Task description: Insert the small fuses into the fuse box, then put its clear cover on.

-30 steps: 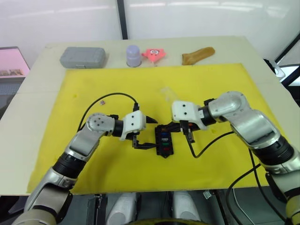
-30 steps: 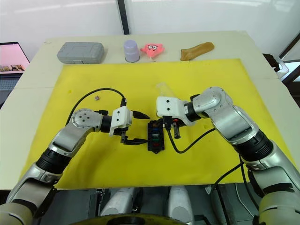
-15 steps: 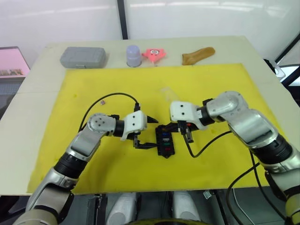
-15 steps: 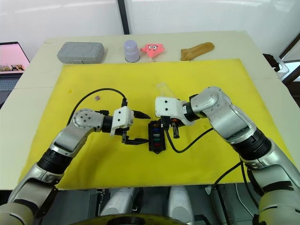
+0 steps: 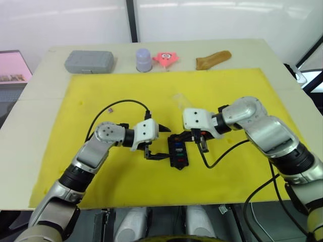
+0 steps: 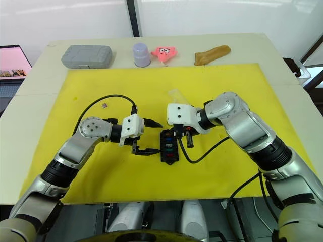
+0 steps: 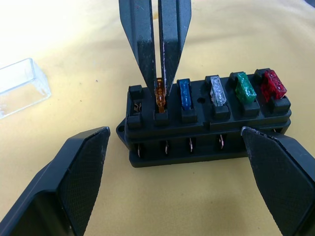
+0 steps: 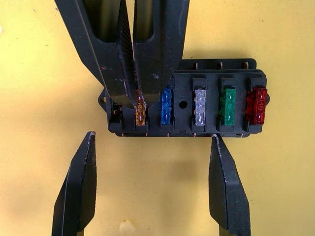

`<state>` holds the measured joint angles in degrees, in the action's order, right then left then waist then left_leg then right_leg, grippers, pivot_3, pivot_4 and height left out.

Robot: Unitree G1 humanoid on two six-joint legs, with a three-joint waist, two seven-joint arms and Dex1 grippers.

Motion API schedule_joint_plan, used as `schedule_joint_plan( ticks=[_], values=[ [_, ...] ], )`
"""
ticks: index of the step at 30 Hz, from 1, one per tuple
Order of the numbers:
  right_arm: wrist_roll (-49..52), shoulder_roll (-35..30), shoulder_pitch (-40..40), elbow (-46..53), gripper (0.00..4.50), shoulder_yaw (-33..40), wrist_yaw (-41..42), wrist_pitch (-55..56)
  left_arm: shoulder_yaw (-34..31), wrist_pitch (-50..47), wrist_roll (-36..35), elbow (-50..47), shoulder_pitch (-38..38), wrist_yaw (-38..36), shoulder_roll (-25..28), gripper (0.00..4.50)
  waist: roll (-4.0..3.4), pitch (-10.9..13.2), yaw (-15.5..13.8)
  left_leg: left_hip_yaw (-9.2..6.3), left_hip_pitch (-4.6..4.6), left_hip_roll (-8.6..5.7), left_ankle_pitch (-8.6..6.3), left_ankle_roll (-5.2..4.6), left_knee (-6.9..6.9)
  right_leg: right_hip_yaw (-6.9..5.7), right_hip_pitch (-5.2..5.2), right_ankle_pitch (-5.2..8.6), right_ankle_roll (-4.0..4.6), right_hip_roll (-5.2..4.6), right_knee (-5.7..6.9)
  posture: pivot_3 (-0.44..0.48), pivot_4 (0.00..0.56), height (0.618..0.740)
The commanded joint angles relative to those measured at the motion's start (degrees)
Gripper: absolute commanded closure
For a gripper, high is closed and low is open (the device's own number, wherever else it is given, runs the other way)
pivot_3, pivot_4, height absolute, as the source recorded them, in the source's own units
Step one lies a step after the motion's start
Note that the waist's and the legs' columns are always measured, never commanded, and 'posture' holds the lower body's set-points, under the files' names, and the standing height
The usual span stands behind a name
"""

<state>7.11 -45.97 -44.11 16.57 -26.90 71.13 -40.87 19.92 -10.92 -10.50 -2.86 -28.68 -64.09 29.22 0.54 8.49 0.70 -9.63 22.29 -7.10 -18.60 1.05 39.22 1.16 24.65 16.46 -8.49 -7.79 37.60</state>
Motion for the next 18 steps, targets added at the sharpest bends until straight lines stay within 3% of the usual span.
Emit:
schedule_joint_plan(
  ticks=[1,2,7,12,16,18],
  values=[
    [-0.04,0.52,-0.52,0.92,4.50,0.51,-0.09,0.13,-0.62,0.37,0.02,-2.07,-0.19,0.23,-0.16,0.02,0.00,0.00,0.01,0.00,0.00,0.00,0.00,0.00,0.00,0.00,0.00,0.00,0.00,0.00,0.00,0.000,0.150,0.740],
    [0.31,0.58,-0.53,1.07,4.50,0.89,-0.06,0.09,-0.63,0.35,0.01,-2.11,-0.17,0.23,-0.15,0.02,0.00,0.00,0.01,0.00,0.00,0.00,0.00,0.00,0.00,0.00,0.00,0.00,0.00,0.00,0.00,0.000,0.150,0.740],
    [4.16,0.36,-0.63,2.19,2.58,6.02,-0.20,-0.53,-0.83,0.08,-0.08,-2.15,-0.06,0.18,0.17,0.00,0.00,0.00,-0.01,0.00,0.00,0.00,0.00,0.00,0.00,0.00,0.00,0.00,0.00,0.00,0.00,0.000,0.150,0.740],
    [9.17,0.20,1.07,2.15,2.58,11.15,0.49,-0.44,-0.85,0.31,-0.15,-1.96,0.19,-0.32,0.62,0.00,0.00,0.00,-0.01,0.00,0.00,0.00,0.00,0.00,0.00,0.00,0.00,0.00,0.00,0.00,0.00,0.000,0.150,0.740],
    [12.88,4.51,6.69,0.59,2.58,15.88,-1.76,5.19,-0.95,0.53,-0.24,-1.75,0.16,-0.55,0.74,0.00,0.02,-0.01,0.01,0.00,0.00,0.00,0.00,0.00,0.00,0.00,-0.01,0.00,0.00,0.00,0.00,0.000,0.150,0.740],
    [13.99,6.86,10.03,0.06,3.11,17.51,-2.85,8.67,-0.93,0.47,-0.26,-1.96,0.26,-0.59,0.81,0.00,0.02,-0.01,0.03,-0.01,0.00,0.01,0.00,0.00,0.00,0.00,0.00,0.00,0.00,0.00,0.03,0.000,0.150,0.740]
  ],
)
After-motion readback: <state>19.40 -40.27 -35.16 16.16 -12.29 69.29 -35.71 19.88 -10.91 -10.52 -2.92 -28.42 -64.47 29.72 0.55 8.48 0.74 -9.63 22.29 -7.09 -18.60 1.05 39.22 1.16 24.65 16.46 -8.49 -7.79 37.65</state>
